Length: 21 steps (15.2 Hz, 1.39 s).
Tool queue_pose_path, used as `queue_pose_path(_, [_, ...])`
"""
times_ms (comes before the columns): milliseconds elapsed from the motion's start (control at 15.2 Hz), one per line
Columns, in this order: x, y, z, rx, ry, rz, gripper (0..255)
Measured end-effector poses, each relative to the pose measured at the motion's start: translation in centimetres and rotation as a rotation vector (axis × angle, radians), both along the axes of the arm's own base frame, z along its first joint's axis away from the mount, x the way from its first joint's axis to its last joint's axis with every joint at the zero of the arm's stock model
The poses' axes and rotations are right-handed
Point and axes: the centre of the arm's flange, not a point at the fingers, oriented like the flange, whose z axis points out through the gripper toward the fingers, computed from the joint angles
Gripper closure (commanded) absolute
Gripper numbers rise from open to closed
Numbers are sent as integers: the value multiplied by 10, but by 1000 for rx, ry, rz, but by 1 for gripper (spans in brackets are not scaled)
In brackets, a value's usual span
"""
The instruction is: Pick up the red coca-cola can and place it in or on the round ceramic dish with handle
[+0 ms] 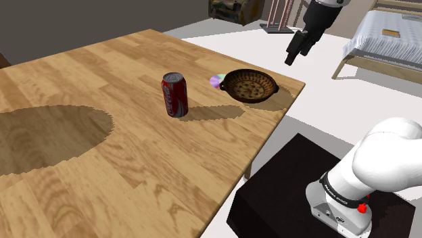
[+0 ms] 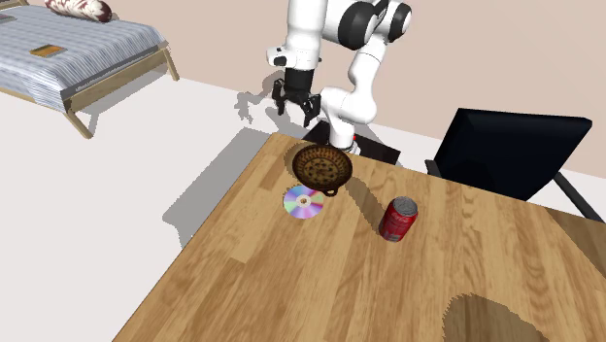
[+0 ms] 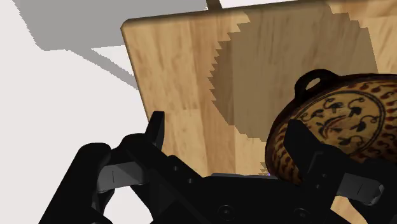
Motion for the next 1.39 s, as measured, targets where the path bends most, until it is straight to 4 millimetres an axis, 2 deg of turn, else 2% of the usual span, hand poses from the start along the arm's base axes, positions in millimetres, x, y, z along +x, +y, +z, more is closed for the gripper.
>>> queue_pose_path(132, [2, 6, 1, 1, 2, 1, 0])
queue_pose_path(264, [11, 24, 3, 4, 10, 6, 0])
queue_pose_path(528, [29, 68, 3, 13, 30, 17, 0])
queue_pose_path(726, [38, 109, 6, 19, 45, 27, 0])
queue_pose_path(1386, [88, 230, 14, 41, 95, 56, 0])
